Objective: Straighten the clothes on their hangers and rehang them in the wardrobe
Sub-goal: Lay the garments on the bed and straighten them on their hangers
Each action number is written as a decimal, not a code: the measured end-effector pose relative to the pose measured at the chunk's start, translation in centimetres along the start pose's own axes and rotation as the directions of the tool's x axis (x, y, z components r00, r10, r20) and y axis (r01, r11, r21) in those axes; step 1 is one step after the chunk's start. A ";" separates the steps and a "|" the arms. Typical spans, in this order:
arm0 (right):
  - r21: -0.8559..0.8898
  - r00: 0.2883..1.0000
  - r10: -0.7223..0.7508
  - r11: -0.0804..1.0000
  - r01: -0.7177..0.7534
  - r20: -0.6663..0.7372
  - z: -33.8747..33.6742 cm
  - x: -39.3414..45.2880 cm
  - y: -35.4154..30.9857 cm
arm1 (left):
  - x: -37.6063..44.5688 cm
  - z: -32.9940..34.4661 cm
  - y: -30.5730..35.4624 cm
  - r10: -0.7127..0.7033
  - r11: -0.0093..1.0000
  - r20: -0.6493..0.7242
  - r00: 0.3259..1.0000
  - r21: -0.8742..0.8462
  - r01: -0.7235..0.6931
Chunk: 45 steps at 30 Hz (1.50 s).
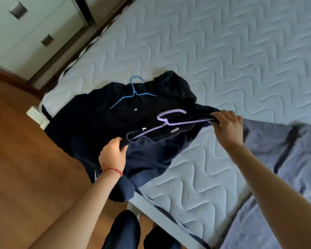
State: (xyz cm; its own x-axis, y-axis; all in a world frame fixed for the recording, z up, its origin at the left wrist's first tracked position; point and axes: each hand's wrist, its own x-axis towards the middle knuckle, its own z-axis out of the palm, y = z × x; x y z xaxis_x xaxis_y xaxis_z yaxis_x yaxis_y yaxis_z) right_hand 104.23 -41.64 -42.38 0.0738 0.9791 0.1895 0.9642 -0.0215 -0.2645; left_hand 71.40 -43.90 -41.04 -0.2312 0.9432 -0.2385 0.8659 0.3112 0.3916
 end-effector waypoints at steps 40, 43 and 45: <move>0.295 0.666 0.476 0.879 -0.373 -0.574 -40.0 5.9 -19.9 | 12.0 -42.2 21.8 0.660 0.477 -0.396 0.639 -0.437 -0.763; 0.363 0.603 0.564 0.826 -0.432 -0.564 -40.8 2.7 -17.5 | 9.7 -40.1 24.1 0.690 0.451 -0.361 0.627 -0.464 -0.763; 0.400 0.565 0.622 0.782 -0.478 -0.542 -41.3 0.7 -15.3 | 8.0 -38.5 25.7 0.709 0.438 -0.334 0.622 -0.483 -0.758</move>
State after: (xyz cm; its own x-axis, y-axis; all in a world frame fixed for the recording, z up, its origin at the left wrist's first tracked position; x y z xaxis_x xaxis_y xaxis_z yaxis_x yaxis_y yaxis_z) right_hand 100.03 -48.95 0.83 0.7796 0.4302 0.4552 0.6172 -0.4038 -0.6754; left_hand 74.72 -23.93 1.38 0.3220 0.8456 0.4258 0.3397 -0.5230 0.7817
